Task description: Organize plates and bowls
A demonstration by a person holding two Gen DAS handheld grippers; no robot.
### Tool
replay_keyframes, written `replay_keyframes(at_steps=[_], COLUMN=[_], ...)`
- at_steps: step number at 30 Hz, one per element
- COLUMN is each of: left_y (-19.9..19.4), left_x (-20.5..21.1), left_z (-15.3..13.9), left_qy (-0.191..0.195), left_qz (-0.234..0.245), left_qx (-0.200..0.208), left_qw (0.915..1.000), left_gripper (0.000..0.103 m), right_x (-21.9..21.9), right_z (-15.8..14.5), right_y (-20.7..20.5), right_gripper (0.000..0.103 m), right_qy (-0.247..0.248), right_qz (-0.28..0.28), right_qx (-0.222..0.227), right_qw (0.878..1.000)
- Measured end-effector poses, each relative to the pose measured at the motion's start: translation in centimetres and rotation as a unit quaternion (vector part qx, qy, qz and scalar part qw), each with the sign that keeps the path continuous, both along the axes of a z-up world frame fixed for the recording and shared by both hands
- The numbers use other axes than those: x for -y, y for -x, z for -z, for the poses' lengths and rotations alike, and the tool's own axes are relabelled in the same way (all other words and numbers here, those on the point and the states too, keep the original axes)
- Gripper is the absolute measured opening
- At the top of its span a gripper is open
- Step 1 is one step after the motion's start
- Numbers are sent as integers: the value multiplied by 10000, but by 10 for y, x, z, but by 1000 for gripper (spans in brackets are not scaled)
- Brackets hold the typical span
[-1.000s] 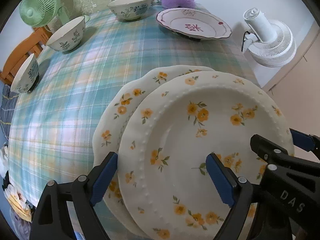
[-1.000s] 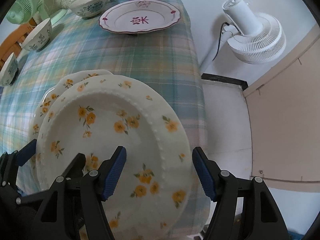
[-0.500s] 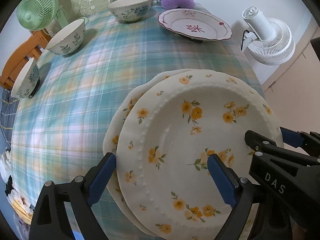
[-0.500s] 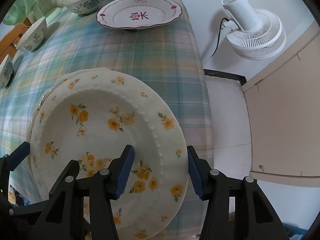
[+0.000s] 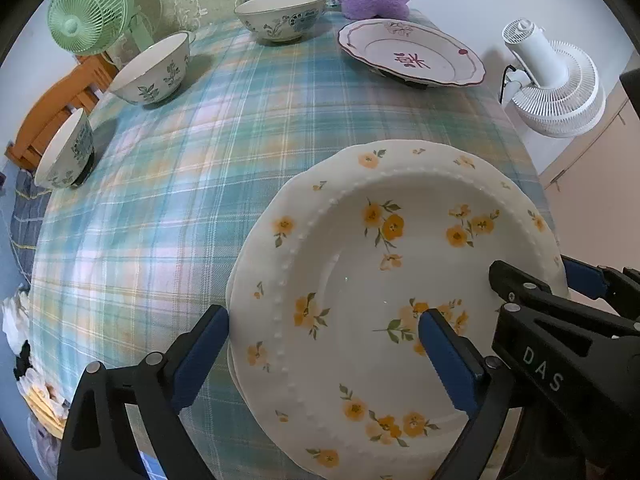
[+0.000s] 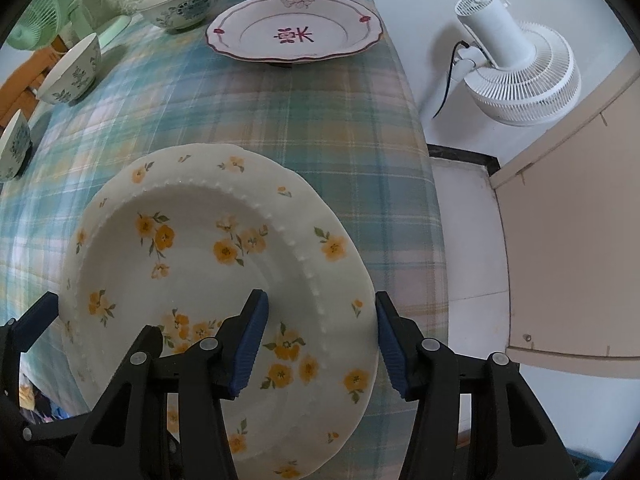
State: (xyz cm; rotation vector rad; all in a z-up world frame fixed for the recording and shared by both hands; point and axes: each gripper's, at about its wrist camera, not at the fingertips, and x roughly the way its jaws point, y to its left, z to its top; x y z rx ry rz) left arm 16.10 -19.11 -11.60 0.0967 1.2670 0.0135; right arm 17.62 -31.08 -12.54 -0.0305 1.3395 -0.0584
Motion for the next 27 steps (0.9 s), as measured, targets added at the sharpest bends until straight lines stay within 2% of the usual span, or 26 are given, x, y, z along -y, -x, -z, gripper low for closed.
replay_keyframes(at_steps=[6, 8, 10, 12, 20, 27], left_y=[0, 2, 4, 4, -4, -29], left_x=[-6, -8, -10, -12, -25, -20], left_z=[-7, -13, -20, -29, -73, -100], left_qy=[151, 226, 240, 268, 441, 623], left_qz=[-141, -145, -66, 36, 336, 617], left_qx=[-43, -20, 51, 158, 632, 1044], left_qw=[9998, 9996, 9997, 9995, 9965, 9907], left_gripper=[97, 98, 99, 99, 99, 98], right_x=[5, 4, 1, -4, -22, -24], right_z=[-6, -15, -28, -42, -83, -116], right_y=[1, 4, 8, 12, 22, 5], right_gripper=[60, 65, 78, 81, 81, 81], right_qy=[-175, -197, -226, -198, -317, -199], right_qz=[-58, -89, -94, -111, 163, 459], right_qx=[37, 145, 341, 546, 1040, 1521], right_qw=[9998, 9997, 9991, 9983, 9939, 9871])
